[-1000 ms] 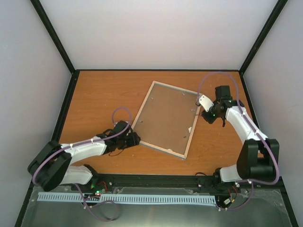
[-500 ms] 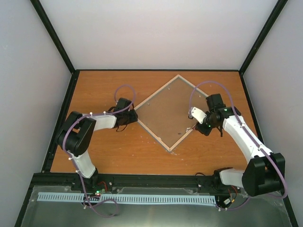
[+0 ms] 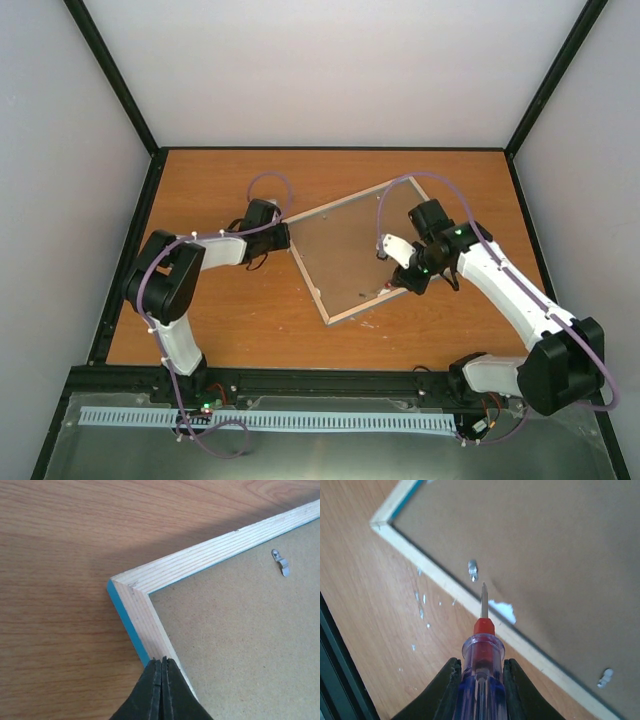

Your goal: Take the photo out of the frame

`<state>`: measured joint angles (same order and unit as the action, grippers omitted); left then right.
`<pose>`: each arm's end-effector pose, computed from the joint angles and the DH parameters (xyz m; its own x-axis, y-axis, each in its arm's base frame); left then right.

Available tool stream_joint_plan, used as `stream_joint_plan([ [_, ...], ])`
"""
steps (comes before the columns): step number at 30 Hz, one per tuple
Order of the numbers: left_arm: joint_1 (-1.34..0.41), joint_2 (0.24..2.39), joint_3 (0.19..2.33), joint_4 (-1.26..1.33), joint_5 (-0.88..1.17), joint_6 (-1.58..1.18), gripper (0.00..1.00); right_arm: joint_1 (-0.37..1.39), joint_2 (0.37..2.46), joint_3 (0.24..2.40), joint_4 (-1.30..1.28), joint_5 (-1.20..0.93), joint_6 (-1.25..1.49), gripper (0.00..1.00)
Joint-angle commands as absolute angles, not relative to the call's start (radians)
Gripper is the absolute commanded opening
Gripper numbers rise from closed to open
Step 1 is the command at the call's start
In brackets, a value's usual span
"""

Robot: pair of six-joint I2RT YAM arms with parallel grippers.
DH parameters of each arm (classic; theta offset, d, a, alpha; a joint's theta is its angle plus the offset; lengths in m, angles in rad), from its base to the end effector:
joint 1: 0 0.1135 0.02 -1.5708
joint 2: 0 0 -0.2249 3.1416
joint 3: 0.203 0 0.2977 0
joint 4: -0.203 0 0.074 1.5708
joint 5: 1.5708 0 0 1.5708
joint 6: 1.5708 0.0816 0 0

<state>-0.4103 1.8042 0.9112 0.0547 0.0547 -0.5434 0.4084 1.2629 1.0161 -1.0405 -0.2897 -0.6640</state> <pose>0.3701 -0.1659 0.0272 -0.8069 -0.2120 -0.5514 0.0171 0.9246 -0.3806 0.2586 0.1373 0.1687 -0.4142 -0.8227 -0.3893 -0.9005 0.4327 0.0436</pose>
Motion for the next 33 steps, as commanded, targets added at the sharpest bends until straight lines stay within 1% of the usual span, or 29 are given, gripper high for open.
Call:
stream_joint_plan([
  [1,-0.420,1.810,0.848,-0.035,0.126,-0.456,0.01,0.419,1.257,1.142,-1.025,-0.348,-0.583,0.03],
  [4,-0.420,1.798,0.819,-0.007,0.151,-0.452,0.01,0.419,1.278,1.191,-0.962,-0.375,-0.544,0.03],
  [8,-0.420,1.787,0.815,-0.022,0.126,-0.474,0.01,0.418,1.348,1.236,-0.913,-0.444,-0.505,0.03],
  [9,-0.420,1.778,0.819,-0.037,0.115,-0.488,0.05,0.418,1.366,1.240,-0.899,-0.452,-0.497,0.03],
  [10,-0.420,1.767,0.824,-0.053,0.108,-0.500,0.13,0.419,1.376,1.243,-0.884,-0.453,-0.489,0.03],
  [12,-0.421,1.725,0.823,-0.088,0.093,-0.541,0.37,0.419,1.386,1.244,-0.857,-0.441,-0.475,0.03],
  [13,-0.423,1.695,0.812,-0.100,0.096,-0.567,0.45,0.417,1.387,1.242,-0.844,-0.431,-0.468,0.03],
  [15,-0.443,1.630,0.784,-0.118,0.098,-0.618,0.53,0.412,1.380,1.228,-0.815,-0.417,-0.458,0.03],
  [17,-0.486,1.562,0.767,-0.170,0.052,-0.673,0.58,0.404,1.371,1.210,-0.785,-0.410,-0.449,0.03],
  [23,-0.633,1.513,0.772,-0.308,0.003,-0.830,0.59,0.371,1.371,1.173,-0.726,-0.426,-0.426,0.03],
  [28,-0.718,1.567,0.845,-0.381,-0.052,-0.892,0.59,0.367,1.391,1.171,-0.697,-0.442,-0.411,0.03],
  [33,-0.738,1.642,0.902,-0.392,-0.042,-0.916,0.59,0.364,1.400,1.169,-0.672,-0.451,-0.393,0.03],
])
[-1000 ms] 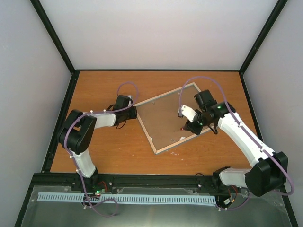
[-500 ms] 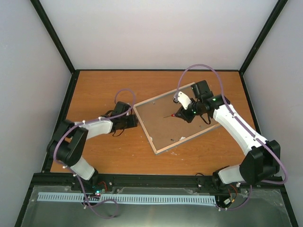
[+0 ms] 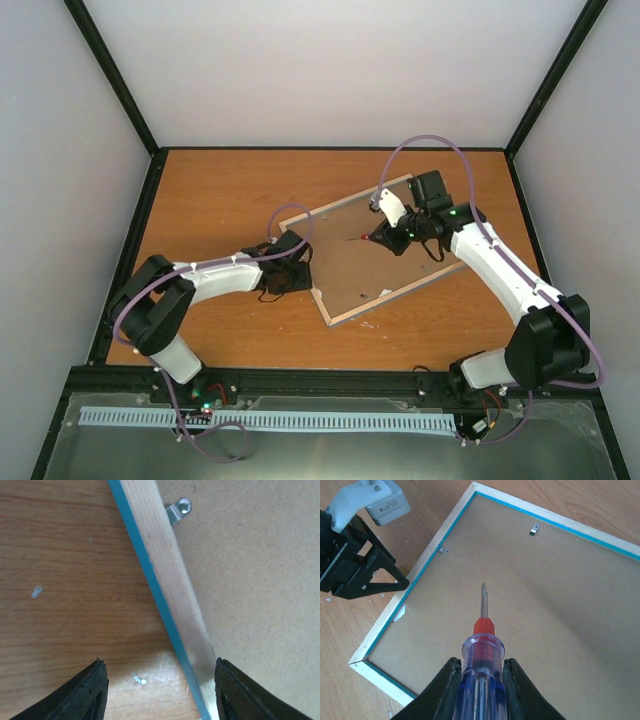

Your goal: Take the photo out of the frame

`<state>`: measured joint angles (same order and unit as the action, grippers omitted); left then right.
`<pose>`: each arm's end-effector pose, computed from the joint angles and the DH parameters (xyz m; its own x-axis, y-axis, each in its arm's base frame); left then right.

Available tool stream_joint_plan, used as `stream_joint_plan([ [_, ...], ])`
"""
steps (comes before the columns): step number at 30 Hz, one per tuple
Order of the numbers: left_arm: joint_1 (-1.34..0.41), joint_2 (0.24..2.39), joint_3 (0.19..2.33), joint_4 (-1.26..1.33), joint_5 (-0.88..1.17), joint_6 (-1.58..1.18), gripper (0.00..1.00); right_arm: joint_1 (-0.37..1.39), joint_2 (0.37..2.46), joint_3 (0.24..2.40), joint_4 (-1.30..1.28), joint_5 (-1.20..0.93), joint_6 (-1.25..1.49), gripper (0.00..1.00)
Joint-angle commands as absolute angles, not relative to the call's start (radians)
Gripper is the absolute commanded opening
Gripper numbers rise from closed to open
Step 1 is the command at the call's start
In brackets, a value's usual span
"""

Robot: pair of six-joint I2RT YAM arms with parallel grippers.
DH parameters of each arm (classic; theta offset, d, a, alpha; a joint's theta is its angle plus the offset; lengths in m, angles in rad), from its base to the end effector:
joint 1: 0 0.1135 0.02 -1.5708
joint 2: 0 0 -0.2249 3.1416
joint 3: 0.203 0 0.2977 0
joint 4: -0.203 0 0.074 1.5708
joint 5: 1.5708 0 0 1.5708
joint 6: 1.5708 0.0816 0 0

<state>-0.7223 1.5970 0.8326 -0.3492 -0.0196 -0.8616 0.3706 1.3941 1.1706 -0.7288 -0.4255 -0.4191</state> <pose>0.2611 -0.2279 0.0402 -0.9351 -0.1873 -0.3008 -0.0847 0.9424 -0.3236 0.3272 0.1633 0.2079 -0.4687 -0.5798 -0.6665 -0.8141 0.5763 0.0713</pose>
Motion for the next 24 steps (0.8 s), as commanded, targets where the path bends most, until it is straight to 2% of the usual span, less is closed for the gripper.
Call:
stream_joint_plan([
  [1,-0.741,1.653,0.908,-0.386,-0.038,-0.917,0.59,0.364,1.399,1.165,-0.667,-0.453,-0.390,0.03],
  [6,-0.757,1.711,0.938,-0.377,-0.029,-0.911,0.56,0.363,1.395,1.134,-0.646,-0.451,-0.383,0.03],
  [16,-0.758,1.706,0.865,-0.403,-0.050,-0.826,0.25,0.362,1.439,1.147,-0.646,-0.469,-0.394,0.03],
  [19,-0.756,1.656,0.789,-0.393,-0.055,-0.809,0.19,0.367,1.484,1.185,-0.659,-0.493,-0.400,0.03],
  [24,-0.740,1.551,0.677,-0.305,-0.025,-0.764,0.16,0.411,1.580,1.261,-0.662,-0.516,-0.397,0.03],
])
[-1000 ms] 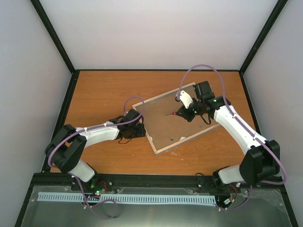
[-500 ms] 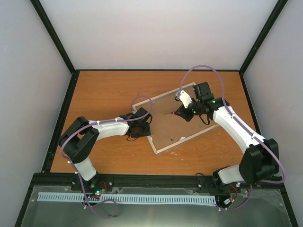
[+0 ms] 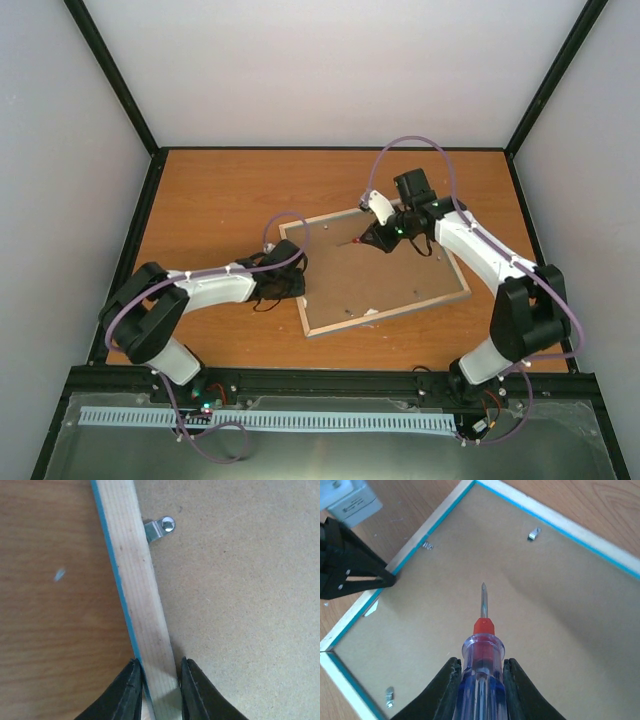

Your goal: Take the photo out of the frame

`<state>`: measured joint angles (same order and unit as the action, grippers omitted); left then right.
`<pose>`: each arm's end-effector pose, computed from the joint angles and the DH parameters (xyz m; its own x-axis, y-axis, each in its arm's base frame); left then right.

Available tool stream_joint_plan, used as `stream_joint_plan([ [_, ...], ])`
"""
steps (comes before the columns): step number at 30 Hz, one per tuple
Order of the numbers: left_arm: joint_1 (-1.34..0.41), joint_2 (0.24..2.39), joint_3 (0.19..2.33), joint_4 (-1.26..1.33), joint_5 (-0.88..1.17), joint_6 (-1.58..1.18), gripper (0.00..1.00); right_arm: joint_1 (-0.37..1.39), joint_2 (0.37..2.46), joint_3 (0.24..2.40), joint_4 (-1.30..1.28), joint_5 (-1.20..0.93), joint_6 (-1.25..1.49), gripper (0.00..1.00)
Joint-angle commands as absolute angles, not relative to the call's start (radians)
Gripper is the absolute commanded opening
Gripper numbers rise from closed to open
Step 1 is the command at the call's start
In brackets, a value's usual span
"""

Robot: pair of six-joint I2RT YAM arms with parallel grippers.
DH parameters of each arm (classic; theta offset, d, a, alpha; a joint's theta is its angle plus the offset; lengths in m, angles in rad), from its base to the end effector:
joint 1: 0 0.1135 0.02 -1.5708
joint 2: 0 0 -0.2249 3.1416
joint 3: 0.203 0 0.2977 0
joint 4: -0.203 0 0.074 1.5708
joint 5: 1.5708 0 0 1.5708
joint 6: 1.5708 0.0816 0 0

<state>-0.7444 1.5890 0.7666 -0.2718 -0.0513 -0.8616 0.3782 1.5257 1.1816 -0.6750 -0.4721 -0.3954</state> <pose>0.2513 -0.2258 0.0274 -0.9260 -0.1774 -0.3333 -0.0666 0.9456 -0.3185 0.3408 0.1753 0.1714 -0.5184 -0.5751 -0.6329 -0.8127 0.5615 0.1555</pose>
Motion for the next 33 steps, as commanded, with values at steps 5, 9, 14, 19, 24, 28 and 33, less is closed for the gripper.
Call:
stream_joint_plan([
  [5,-0.697,1.510,0.639,-0.252,0.009,-0.726,0.12,0.464,1.691,1.360,-0.676,-0.577,-0.366,0.03],
  [9,-0.655,1.475,0.592,-0.184,0.053,-0.735,0.08,0.516,1.780,1.429,-0.698,-0.633,-0.349,0.03],
  [14,-0.650,1.468,0.579,-0.143,0.059,-0.748,0.04,0.562,1.835,1.457,-0.691,-0.644,-0.328,0.03],
  [19,-0.650,1.474,0.577,-0.126,0.064,-0.759,0.01,0.588,1.862,1.463,-0.690,-0.637,-0.327,0.03],
  [24,-0.649,1.477,0.572,-0.119,0.070,-0.765,0.01,0.599,1.876,1.462,-0.685,-0.613,-0.318,0.03],
  [28,-0.649,1.477,0.570,-0.119,0.076,-0.763,0.01,0.601,1.890,1.465,-0.679,-0.586,-0.303,0.03],
  [33,-0.649,1.476,0.563,-0.115,0.082,-0.762,0.01,0.601,1.905,1.470,-0.667,-0.567,-0.287,0.03],
])
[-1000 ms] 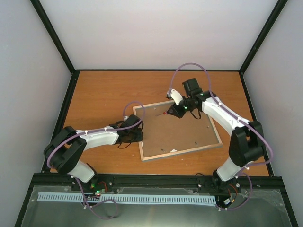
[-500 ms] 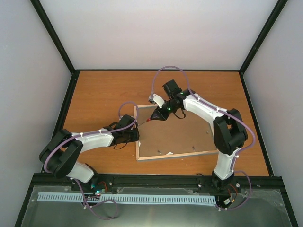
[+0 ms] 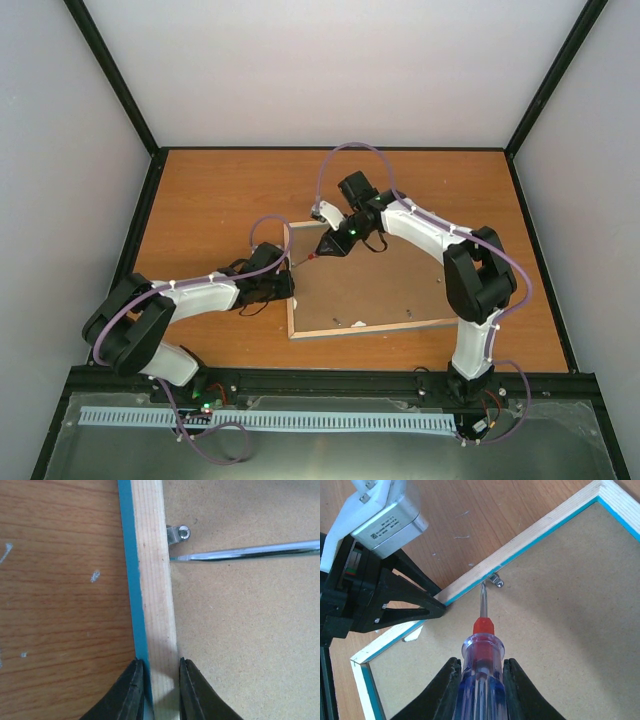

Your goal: Take the photo out of the frame

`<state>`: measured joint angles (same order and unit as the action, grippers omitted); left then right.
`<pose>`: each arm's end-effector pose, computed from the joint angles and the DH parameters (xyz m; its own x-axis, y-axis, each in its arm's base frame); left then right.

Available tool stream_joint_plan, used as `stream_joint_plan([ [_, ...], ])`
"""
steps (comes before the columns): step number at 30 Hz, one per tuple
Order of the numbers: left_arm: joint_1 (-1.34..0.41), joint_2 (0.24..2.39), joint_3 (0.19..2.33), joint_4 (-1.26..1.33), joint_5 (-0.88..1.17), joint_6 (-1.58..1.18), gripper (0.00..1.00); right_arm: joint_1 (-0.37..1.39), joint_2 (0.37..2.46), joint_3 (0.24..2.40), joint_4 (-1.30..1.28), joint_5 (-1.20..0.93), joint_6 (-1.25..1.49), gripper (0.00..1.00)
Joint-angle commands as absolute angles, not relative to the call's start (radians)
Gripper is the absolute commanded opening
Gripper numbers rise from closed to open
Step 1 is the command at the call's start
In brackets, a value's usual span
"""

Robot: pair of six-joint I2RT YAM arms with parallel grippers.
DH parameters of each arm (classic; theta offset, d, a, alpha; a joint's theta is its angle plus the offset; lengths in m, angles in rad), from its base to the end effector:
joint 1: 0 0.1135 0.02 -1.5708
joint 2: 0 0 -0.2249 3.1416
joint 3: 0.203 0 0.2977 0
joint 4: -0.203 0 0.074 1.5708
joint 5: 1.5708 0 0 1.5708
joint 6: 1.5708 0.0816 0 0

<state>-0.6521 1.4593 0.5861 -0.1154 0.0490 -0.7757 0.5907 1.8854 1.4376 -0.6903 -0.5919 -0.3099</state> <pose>0.2470 -0.1936 0.0222 -0.9134 -0.1825 -0.3639 -0.0168 0.9100 -0.4142 0.3383 0.2817 0.1266 -0.5179 -0.6520 -0.5538 -0.8552 0.3782 0.3545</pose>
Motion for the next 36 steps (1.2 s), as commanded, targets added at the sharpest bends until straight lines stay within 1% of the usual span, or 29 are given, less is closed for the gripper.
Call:
stream_joint_plan([
  [1,-0.650,1.477,0.561,-0.111,0.085,-0.762,0.01,0.601,1.908,1.470,-0.665,-0.566,-0.286,0.03],
  [9,-0.650,1.478,0.556,-0.106,0.089,-0.762,0.01,0.601,1.911,1.465,-0.653,-0.496,-0.254,0.03],
  [11,-0.648,1.476,0.556,-0.107,0.087,-0.764,0.01,0.601,1.908,1.468,-0.657,-0.456,-0.222,0.03],
  [12,-0.650,1.477,0.556,-0.108,0.086,-0.765,0.01,0.601,1.902,1.471,-0.663,-0.403,-0.203,0.03],
  [16,-0.649,1.470,0.555,-0.118,0.080,-0.768,0.01,0.600,1.841,1.459,-0.715,-0.340,-0.181,0.03],
  [24,-0.648,1.442,0.546,-0.131,0.060,-0.773,0.01,0.597,1.635,1.357,-0.764,-0.426,-0.232,0.03],
  [29,-0.644,1.425,0.567,-0.145,0.045,-0.758,0.07,0.561,1.517,1.272,-0.743,-0.437,-0.294,0.03],
  [32,-0.642,1.405,0.587,-0.153,0.034,-0.725,0.18,0.506,1.458,1.199,-0.722,-0.476,-0.315,0.03],
  [33,-0.642,1.398,0.596,-0.153,0.026,-0.713,0.23,0.484,1.435,1.174,-0.714,-0.492,-0.322,0.03],
  [36,-0.641,1.365,0.624,-0.190,0.016,-0.657,0.32,0.421,1.362,1.097,-0.697,-0.544,-0.361,0.03],
])
